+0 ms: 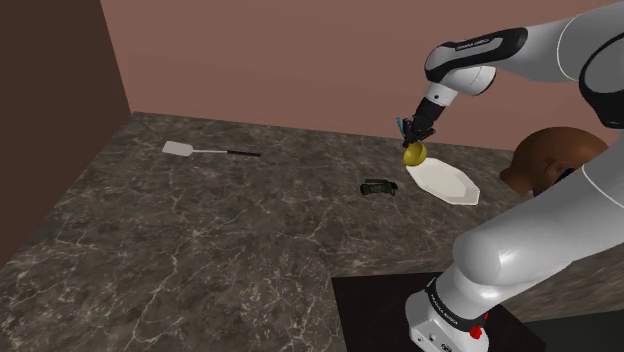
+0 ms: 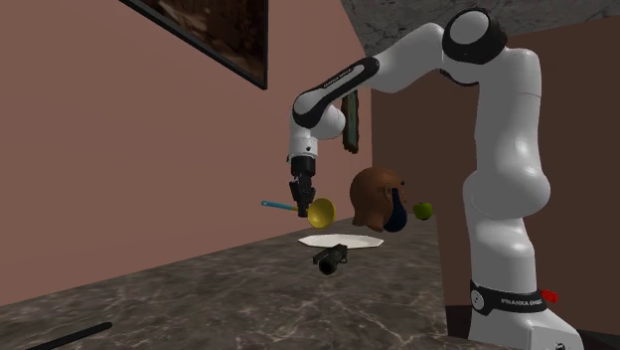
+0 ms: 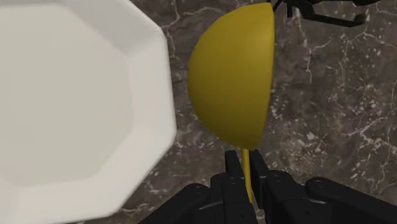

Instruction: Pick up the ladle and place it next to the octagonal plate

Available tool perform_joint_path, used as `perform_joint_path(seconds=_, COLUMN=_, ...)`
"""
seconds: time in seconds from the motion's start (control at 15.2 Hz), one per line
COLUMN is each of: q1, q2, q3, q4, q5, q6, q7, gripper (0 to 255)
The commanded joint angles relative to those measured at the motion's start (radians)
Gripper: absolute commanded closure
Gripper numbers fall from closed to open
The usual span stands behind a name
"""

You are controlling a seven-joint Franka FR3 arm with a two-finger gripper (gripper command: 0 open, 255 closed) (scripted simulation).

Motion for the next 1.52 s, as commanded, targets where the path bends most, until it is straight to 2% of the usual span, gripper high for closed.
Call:
perform_joint_path(seconds=0.0, q1=-0.02, q2=0.038, q3=-0.028, q4=0.04, q5=0.0, q6=-0.01, q7=-0.05, gripper=255)
perform_joint_path(seconds=0.4, q1=-0.084, q2=0.162, q3=-0.104, q4=0.178, q5=0.017, q6=-0.05, q7=-0.197, gripper=255)
perform_joint_path(seconds=0.79, q1=-0.164, q2=0.319, q3=-0.16, q4=0.36, q5=0.061, q6=-0.107, q7=-0.34, gripper=255)
perform_joint_path(seconds=1.12, q1=-0.249, q2=0.472, q3=-0.187, q4=0.554, q5=0.11, q6=-0.176, q7=-0.447, gripper=255)
perform_joint_path(seconds=1.45, q1=-0.359, q2=0.649, q3=-0.193, q4=0.803, q5=0.163, q6=-0.27, q7=-0.531, gripper=255)
